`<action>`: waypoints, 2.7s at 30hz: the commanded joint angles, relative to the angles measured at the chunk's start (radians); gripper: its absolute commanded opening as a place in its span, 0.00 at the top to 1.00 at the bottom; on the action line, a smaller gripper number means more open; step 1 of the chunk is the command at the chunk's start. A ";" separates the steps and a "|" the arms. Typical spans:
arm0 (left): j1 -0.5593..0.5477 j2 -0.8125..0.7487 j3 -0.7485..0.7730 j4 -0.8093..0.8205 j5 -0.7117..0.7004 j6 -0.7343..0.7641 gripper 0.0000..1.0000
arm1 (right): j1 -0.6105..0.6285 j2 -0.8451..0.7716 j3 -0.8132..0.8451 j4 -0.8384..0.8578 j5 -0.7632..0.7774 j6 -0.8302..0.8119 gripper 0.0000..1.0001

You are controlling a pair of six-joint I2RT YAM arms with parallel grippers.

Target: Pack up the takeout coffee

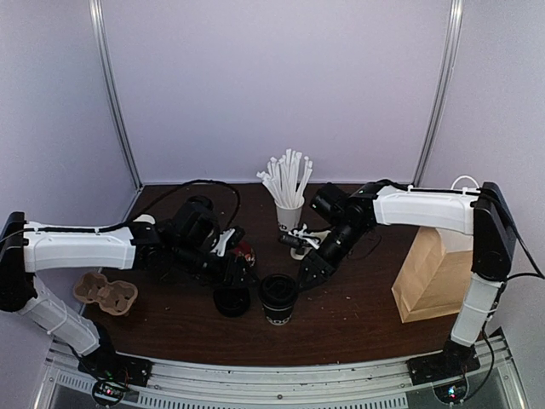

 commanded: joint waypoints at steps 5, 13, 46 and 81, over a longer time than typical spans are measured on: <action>-0.003 0.043 0.016 0.099 0.040 -0.018 0.47 | -0.002 0.023 0.043 0.031 -0.055 0.037 0.49; -0.003 0.066 0.017 0.088 0.031 -0.010 0.50 | -0.002 0.042 0.048 0.023 -0.038 0.041 0.52; -0.002 0.168 0.061 -0.079 -0.054 0.032 0.54 | -0.047 0.131 0.037 0.022 -0.052 0.069 0.50; -0.009 0.085 0.164 -0.180 -0.106 0.111 0.46 | -0.077 0.134 0.213 -0.132 0.120 0.003 0.50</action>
